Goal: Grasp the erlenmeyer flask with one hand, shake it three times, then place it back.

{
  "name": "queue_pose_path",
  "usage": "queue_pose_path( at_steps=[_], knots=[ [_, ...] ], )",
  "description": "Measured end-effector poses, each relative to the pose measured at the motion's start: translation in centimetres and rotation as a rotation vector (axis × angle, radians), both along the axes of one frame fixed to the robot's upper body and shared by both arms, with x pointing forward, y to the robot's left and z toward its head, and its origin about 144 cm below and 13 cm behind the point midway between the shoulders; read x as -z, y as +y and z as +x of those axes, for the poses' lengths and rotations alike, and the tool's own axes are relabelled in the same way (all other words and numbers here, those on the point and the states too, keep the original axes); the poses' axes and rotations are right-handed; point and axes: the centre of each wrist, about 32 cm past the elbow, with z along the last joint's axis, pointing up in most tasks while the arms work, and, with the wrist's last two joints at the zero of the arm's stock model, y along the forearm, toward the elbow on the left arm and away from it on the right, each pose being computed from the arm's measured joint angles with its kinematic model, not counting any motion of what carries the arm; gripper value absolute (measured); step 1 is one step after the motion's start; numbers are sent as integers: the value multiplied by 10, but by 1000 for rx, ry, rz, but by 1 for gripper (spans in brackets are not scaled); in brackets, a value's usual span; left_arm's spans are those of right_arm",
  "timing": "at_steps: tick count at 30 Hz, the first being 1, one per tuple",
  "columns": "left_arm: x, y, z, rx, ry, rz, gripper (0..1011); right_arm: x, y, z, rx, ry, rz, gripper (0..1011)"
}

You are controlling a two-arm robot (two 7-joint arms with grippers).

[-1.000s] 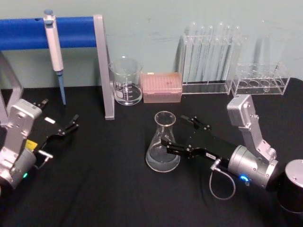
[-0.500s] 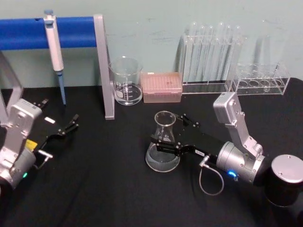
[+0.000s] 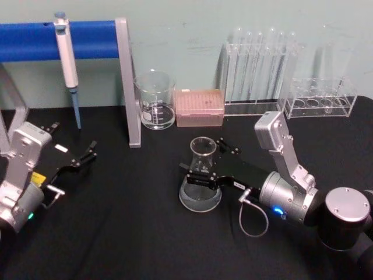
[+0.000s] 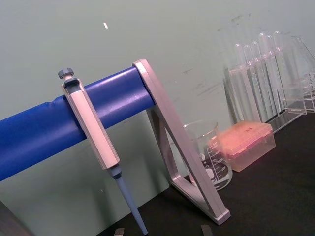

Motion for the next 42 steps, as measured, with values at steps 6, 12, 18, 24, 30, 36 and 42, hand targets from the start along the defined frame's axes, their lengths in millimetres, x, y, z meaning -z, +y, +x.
queue_pose_path(
  at_steps=[6, 12, 18, 24, 30, 36, 42],
  knots=[
    [0, 0, 0, 0, 0, 0, 1001, 0, 2, 3, -3, -2, -2, 1003],
    [0, 0, 0, 0, 0, 0, 1001, 1, 3, 3, -6, -3, -5, 1002],
    [0, 0, 0, 0, 0, 0, 1001, 1, 3, 3, -6, -3, -5, 1003],
    [0, 0, 0, 0, 0, 0, 1001, 0, 3, 3, -6, -3, -5, 1004],
    [0, 0, 0, 0, 0, 0, 1001, 0, 3, 3, -5, -3, -5, 869],
    [0, 0, 0, 0, 0, 0, 1001, 0, 3, 3, -4, -3, -4, 731],
    [0, 0, 0, 0, 0, 0, 1001, 0, 3, 3, -4, -3, -4, 531]
  ],
)
